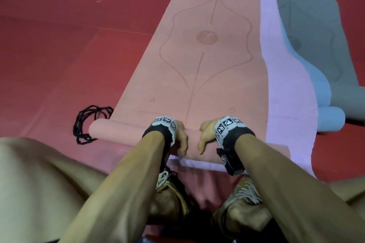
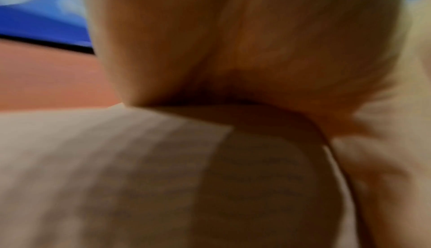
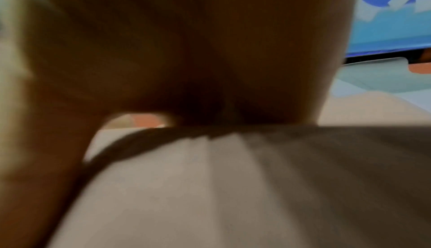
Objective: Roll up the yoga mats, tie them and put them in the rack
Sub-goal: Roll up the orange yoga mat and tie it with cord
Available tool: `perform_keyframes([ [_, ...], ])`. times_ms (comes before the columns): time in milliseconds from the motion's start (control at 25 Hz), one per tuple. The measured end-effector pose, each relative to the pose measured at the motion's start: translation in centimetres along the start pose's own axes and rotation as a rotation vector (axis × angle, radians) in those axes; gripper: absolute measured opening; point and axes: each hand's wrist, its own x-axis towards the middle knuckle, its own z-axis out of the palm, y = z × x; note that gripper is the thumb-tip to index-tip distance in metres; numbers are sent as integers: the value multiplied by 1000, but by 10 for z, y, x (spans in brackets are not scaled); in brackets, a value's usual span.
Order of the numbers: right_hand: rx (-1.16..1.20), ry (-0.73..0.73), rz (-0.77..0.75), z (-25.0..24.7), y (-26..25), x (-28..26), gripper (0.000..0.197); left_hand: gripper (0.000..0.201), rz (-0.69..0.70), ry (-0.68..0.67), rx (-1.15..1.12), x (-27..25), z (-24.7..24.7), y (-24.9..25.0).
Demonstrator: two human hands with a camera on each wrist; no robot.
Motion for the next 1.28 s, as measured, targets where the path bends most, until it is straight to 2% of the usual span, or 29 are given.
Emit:
perform_keyframes([
  [80,-28,128,-50,12,-4,1,62,32,3,-24,-83,6,-4,-9],
  [200,-49,182,-55,30,-4,5,46,29,32,-100,-147,9,-4,-12],
  [280,-8,113,-24,33,3,11,43,52,48,-134,-114,14,2,-7],
  [360,7,-28,-12,31,9,15,45,74,59,-93,54,18,12,-7],
  [440,-23,-136,-18,28,12,20,58,65,26,1,317,13,18,-11],
  [520,-46,-159,-33,24,13,23,72,58,15,56,451,4,20,-19],
  [600,-35,-104,-28,20,14,26,76,59,-2,103,416,4,22,-27],
  [720,-29,44,-44,29,12,25,70,48,-29,147,257,20,21,-36],
  [880,-82,186,7,49,18,20,64,49,-45,30,219,41,10,-35],
  [960,-29,145,12,50,25,29,70,55,-92,45,294,55,13,-41],
  [1040,3,40,10,47,30,39,95,75,-71,39,325,66,19,-51],
  [1120,-15,-52,8,39,36,44,110,87,-29,21,343,47,18,-54],
  [1200,-64,-131,29,27,41,47,114,71,-31,29,285,30,15,-56],
  [1280,-57,-151,66,14,46,48,113,51,-41,120,251,22,17,-61],
])
